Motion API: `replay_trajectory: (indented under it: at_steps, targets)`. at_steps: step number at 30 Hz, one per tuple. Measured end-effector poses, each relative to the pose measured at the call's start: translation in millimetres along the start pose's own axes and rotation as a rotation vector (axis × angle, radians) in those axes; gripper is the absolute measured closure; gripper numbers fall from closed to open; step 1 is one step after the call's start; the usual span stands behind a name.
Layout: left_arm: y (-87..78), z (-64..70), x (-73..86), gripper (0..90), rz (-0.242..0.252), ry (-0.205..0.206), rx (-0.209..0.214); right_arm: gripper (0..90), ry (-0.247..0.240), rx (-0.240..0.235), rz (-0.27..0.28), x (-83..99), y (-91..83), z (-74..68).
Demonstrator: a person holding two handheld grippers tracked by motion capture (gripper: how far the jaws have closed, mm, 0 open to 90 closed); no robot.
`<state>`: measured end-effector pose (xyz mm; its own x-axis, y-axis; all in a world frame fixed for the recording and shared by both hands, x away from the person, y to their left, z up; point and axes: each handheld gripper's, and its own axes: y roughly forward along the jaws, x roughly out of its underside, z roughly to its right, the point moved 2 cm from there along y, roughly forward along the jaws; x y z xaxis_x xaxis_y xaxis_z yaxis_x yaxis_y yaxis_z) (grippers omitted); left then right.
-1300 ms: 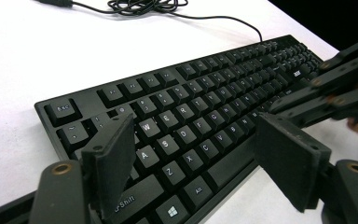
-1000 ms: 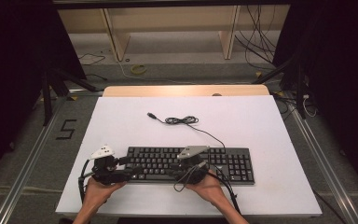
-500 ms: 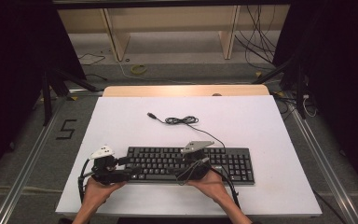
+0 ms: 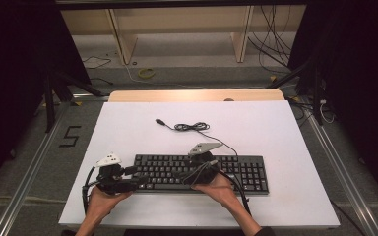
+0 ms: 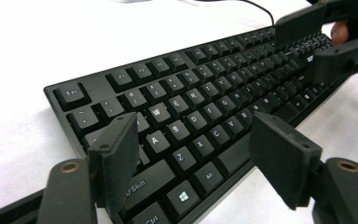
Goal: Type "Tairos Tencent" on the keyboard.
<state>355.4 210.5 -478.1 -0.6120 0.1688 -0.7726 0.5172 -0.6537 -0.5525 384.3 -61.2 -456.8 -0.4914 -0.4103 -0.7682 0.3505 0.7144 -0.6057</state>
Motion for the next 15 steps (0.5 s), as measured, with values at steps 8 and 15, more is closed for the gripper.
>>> replay_trajectory:
  at_steps: [8, 15]
  targets:
    - [1.3, -1.2, 1.1, 37.4, -0.031, -0.010, -0.015, 38.3, 0.007, 0.001, 0.007, -10.0, 4.3, 0.5]
    - [1.8, -2.5, 2.0, 44.8, -0.063, -0.002, -0.031, 39.0, 0.007, 0.002, 0.001, -15.3, 8.9, 1.7]
